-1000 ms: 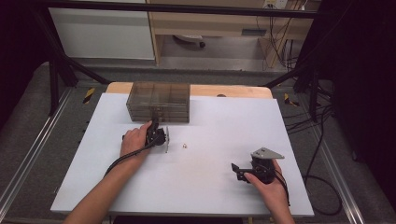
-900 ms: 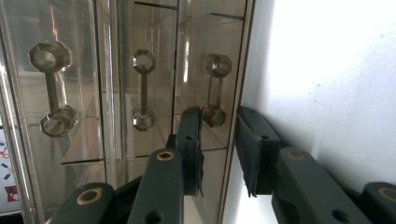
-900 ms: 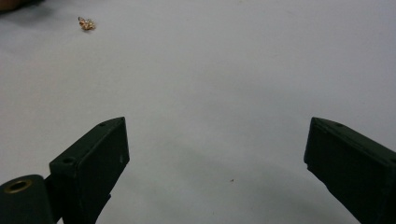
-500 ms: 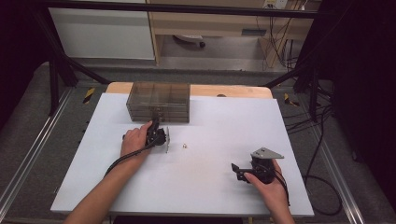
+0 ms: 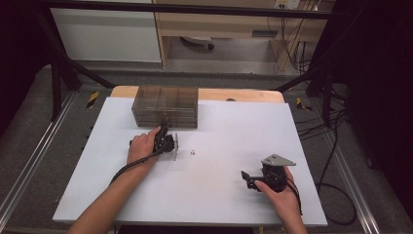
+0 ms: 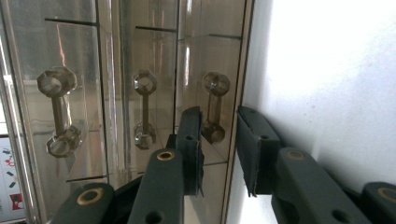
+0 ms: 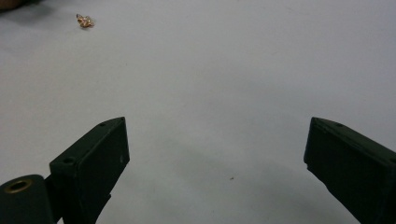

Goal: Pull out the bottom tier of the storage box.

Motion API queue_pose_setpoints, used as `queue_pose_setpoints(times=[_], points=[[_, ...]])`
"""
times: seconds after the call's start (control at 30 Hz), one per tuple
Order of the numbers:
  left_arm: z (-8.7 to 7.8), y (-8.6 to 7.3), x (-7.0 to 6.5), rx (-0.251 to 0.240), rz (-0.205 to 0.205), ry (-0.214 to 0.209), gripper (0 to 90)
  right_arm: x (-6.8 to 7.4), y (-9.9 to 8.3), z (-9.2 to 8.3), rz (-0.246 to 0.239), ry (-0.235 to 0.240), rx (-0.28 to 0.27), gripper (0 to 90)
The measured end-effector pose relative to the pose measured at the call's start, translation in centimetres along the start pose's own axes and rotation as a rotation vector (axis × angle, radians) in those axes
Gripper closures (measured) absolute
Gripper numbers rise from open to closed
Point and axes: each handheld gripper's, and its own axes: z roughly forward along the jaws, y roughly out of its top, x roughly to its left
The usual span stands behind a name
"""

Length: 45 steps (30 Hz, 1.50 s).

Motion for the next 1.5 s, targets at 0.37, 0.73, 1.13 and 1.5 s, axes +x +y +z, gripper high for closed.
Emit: queue_pose_setpoints(times=[0.37, 0.73, 1.13, 1.5], points=[[0.0, -0.1, -0.1, 0.007, 0.025, 0.023, 76.0, 0.0, 0.0, 0.0, -0.003, 0.001, 0.001, 7.5], [0.0, -0.1, -0.1, 0.005, 0.024, 0.03, 79.4, 0.0, 0.0, 0.0, -0.001, 0.003, 0.003, 7.7], [-0.3, 0.0, 0.0, 0.005, 0.01, 0.027, 80.0, 0.0, 0.0, 0.0, 0.001, 0.003, 0.004, 7.7], [-1.1, 0.2, 0.1, 0.01, 0.002, 0.014, 80.0, 0.0, -0.1, 0.0, 0.002, 0.004, 0.007, 7.4]])
